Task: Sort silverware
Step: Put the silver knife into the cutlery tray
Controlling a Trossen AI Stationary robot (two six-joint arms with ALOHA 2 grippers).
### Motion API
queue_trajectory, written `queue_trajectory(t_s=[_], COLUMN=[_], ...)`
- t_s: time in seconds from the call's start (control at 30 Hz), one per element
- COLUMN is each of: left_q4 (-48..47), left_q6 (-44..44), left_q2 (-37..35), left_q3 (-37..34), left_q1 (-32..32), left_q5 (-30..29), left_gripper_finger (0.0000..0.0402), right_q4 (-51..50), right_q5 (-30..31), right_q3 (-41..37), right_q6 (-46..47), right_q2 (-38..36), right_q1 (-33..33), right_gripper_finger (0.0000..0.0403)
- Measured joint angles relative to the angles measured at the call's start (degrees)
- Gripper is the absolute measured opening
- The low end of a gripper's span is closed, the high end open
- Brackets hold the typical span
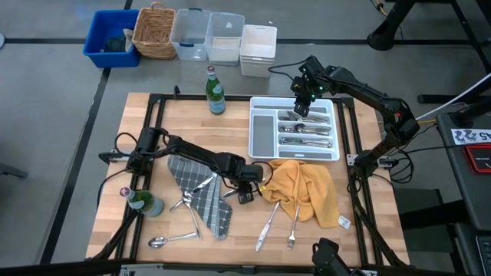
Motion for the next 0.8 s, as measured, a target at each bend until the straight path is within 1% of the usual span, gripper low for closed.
queue_trajectory(t_s=[0.1, 0.37, 0.53, 0.63, 0.8], left_q4=[0.00, 0.18, -0.99, -2.82, -5.23], left_q6=[-1.17, -0.99, -0.51, -0.35, -0.48], left_q2=[0.00, 2.45, 2.56, 2.67, 2.73], left_q3=[0.00, 0.36, 0.31, 0.40, 0.35], left_q1=[0.01, -0.23, -0.23, -0.20, 0.20], left_q5=[0.05, 0.22, -0.48, -1.17, -1.06], left_gripper_finger=[0.0120, 0.0120, 0.0119, 0.0106, 0.0070], right_q4=[0.00, -0.01, -0.02, -0.04, -0.04], right_q5=[0.00, 0.00, -0.02, -0.02, -0.02], right_q3=[0.00, 0.00, 0.00, 0.00, 0.00], right_q6=[0.00, 0.00, 0.00, 0.00, 0.00], right_q2=[0.00, -0.01, -0.02, -0.02, -0.02], right_q1=[0.00, 0.02, 0.02, 0.02, 0.00], right_gripper_finger=[0.0115, 0.0115, 0.0115, 0.0115, 0.0115])
